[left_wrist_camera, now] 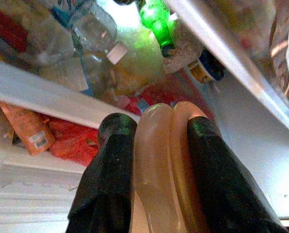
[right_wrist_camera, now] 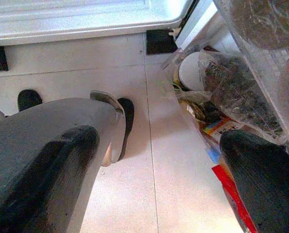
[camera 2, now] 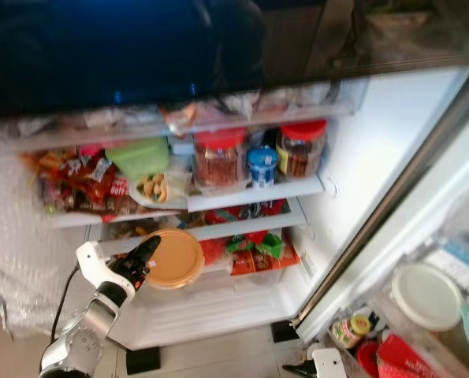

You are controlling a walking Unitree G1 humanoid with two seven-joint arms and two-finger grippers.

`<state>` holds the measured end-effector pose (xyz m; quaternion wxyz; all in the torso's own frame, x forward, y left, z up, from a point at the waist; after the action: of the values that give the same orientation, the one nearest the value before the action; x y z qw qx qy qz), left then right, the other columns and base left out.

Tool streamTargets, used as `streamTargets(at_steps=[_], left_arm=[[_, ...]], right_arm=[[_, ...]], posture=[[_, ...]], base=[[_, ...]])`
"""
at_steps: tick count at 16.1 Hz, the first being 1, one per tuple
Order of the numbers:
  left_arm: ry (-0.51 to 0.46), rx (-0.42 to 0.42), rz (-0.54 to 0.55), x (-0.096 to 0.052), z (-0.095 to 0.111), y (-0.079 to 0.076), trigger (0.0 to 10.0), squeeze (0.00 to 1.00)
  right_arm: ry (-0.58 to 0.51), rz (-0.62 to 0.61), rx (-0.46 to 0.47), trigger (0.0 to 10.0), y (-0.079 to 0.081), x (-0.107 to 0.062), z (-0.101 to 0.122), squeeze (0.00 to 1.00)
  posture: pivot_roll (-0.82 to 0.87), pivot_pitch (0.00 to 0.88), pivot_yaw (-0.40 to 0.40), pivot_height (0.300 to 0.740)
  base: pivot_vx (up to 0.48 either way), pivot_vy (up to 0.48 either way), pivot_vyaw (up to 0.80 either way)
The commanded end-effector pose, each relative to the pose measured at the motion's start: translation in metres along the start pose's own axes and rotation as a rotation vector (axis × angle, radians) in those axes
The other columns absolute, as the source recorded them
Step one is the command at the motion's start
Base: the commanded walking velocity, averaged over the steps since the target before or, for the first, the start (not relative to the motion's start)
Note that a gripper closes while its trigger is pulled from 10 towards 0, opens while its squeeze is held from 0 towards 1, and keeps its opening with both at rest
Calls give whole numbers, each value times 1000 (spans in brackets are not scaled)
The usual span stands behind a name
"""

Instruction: Restocking fridge

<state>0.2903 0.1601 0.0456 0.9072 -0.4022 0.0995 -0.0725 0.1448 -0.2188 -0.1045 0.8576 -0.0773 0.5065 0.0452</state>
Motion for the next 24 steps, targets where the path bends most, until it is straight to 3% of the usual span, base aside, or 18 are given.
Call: streamTargets(at_steps=[1,6,8,13,24], left_arm=[[-4,1,17,-1,-1,4,10000,0],[-49,9,37,5,7,4,10000,0],[-62,17,41,9,10,2,10000,0],[-105,9,39,16,14,-2,10000,0],[-181,1,-69,23,34,-25,10000,0]], right_arm=[[31,25,11,10000,6,-1,-11,0],[25,14,19,10000,6,-1,-11,0],[18,11,18,10000,6,-1,-10,0],[13,7,30,10000,5,-2,-11,0],[9,8,33,10000,6,-1,-10,0]], posture=[[-73,100,10,668],[-76,101,11,668],[-76,101,11,633],[-80,86,5,633],[-80,98,9,633]], base=[[0,0,0],[0,0,0],[0,0,0],[100,0,0],[240,0,0]])
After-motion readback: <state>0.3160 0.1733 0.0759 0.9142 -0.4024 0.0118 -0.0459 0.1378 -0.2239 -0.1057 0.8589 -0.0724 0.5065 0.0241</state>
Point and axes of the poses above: a point about 5 cm out from each wrist's last joint towards the gripper, its own x axis pointing out of the wrist towards the gripper, its own z axis along the axis of the wrist's last joint, y = z × x, the point moved 1 cm from there along x, pointing out of the wrist towards the gripper, and after that the axes turned 7 degrees about -x, right-handed, at the moved point
